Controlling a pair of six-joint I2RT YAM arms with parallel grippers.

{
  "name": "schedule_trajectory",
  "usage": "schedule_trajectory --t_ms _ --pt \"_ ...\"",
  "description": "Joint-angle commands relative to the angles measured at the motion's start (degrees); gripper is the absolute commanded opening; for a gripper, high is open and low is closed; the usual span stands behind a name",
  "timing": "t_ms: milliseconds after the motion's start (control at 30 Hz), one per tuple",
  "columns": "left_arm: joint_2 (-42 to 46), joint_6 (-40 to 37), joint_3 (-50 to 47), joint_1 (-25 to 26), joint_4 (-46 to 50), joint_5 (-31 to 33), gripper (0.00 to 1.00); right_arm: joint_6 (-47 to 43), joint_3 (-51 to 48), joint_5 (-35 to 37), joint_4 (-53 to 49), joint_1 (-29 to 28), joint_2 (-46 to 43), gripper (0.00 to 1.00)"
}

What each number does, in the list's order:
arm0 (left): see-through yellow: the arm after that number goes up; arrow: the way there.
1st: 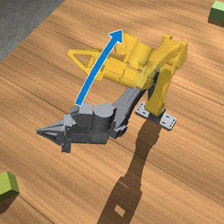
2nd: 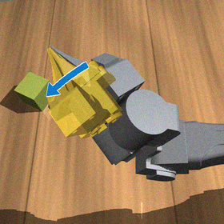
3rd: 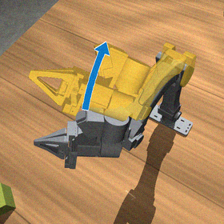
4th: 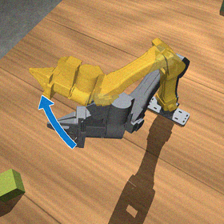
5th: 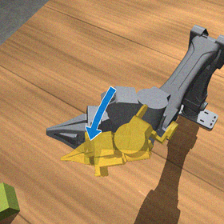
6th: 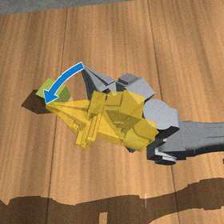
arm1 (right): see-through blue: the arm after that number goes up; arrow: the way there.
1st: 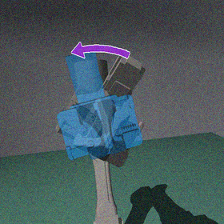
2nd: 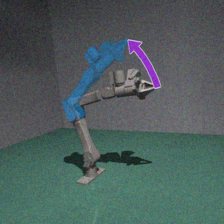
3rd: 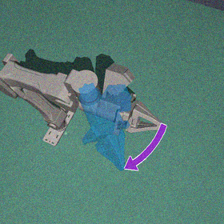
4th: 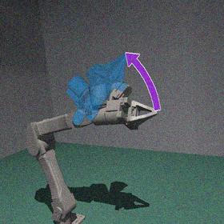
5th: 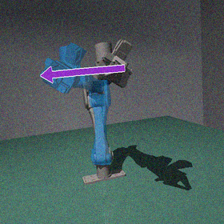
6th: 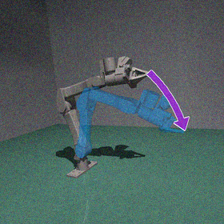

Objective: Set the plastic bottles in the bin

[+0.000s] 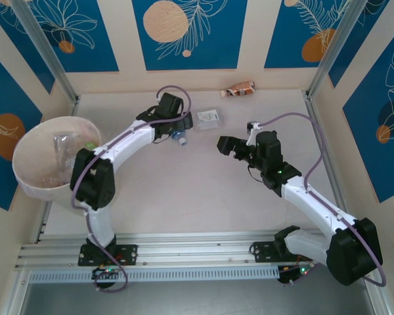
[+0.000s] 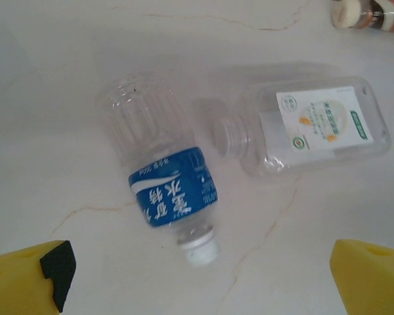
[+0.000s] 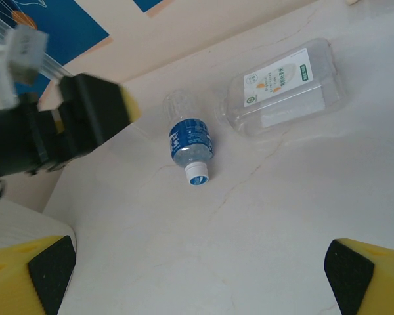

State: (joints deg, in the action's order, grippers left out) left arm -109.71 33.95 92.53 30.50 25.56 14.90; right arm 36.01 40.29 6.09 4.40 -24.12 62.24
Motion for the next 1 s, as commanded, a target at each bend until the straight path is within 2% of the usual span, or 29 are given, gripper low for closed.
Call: schedule_trajectory --t_ms 0,133,267,433,600,967 --pt "-5.6 5.1 5.1 -1.2 2.3 3.1 1.0 0.5 -1.3 1.4 -1.9 0.3 -2.8 1.0" --pt "-12.6 9.6 11.1 -2.8 4.6 6.0 1.0 0.3 -2.5 2.5 -3.0 0.5 -5.5 1.0" --pt "-16.3 12.5 12.6 -4.5 3.7 6.7 1.0 0.1 -3.2 3.7 -4.3 0.6 -8.2 1.0" --pt "-20.0 14.3 12.3 -7.5 -1.0 1.1 1.0 0.0 -3.7 4.8 -6.1 0.7 -10.5 1.0" --pt "-22.8 11.8 12.2 -8.3 -4.9 -4.1 0.96 0.1 -4.0 5.8 -6.5 0.8 -11.2 1.0" --pt "-24.0 10.9 8.1 -9.1 -10.7 -7.2 0.78 0.4 -4.1 5.9 -5.5 0.9 -10.2 1.0"
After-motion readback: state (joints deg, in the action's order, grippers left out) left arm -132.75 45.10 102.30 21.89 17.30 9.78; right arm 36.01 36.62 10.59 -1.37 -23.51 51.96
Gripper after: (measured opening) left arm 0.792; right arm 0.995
